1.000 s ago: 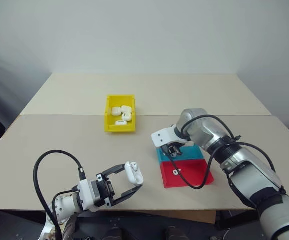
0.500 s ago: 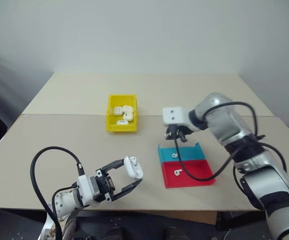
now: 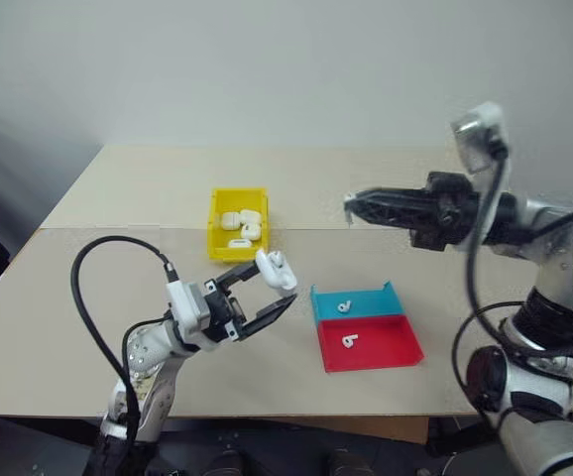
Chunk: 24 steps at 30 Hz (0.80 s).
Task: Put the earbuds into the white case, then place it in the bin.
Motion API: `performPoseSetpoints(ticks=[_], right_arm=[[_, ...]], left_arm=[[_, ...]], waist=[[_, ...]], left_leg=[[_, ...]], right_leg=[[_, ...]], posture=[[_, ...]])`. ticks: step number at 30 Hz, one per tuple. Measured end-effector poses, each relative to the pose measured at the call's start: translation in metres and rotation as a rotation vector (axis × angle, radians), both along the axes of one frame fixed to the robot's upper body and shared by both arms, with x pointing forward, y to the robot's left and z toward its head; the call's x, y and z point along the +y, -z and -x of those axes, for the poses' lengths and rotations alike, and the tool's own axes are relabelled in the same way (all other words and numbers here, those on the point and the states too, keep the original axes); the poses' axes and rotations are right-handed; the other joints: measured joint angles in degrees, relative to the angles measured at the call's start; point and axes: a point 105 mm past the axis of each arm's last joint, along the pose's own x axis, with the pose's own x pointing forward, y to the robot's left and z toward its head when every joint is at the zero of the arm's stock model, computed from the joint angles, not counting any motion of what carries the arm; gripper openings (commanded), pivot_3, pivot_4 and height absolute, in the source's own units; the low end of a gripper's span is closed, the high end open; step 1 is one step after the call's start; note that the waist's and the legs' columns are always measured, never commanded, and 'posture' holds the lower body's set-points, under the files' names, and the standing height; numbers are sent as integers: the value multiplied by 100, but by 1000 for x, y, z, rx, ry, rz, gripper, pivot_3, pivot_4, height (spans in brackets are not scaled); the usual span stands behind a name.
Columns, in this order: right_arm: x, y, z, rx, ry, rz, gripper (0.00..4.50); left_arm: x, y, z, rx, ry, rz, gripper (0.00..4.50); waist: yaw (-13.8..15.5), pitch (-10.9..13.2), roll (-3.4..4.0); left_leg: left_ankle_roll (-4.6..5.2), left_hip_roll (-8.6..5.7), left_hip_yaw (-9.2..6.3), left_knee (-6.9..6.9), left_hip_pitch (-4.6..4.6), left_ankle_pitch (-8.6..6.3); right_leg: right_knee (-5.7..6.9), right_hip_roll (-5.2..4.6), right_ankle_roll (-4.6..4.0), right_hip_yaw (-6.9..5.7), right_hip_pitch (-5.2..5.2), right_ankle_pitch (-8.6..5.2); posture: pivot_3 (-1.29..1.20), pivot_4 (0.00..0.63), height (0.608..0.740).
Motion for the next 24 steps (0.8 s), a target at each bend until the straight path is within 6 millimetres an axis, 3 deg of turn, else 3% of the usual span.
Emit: performPoseSetpoints(ticks=[9, 17, 24], right_arm=[[31, 30, 24, 0, -59, -94, 1239], [38, 28, 31, -83, -115, -111, 1239], [48, 43, 26, -95, -151, -53, 1239]], left_arm=[[-6, -11, -1, 22, 83, 67, 2716], [-4, -11, 3, 34, 120, 28, 2716], [-6, -13, 3, 27, 129, 39, 2716]], waist=[[3, 0, 0], [-15, 0, 0], [-17, 0, 0]], left_leg=[[1, -3, -9, -2, -6, 0], [2, -3, -10, -1, -2, 1], [2, -3, -11, -1, -1, 1]], right_leg=[[0, 0, 6, -3, 0, -2], [-2, 0, 7, -3, 4, -1], [-4, 1, 8, -2, 4, -1]], posture=[[0, 150, 740], [0, 150, 740], [0, 150, 740]])
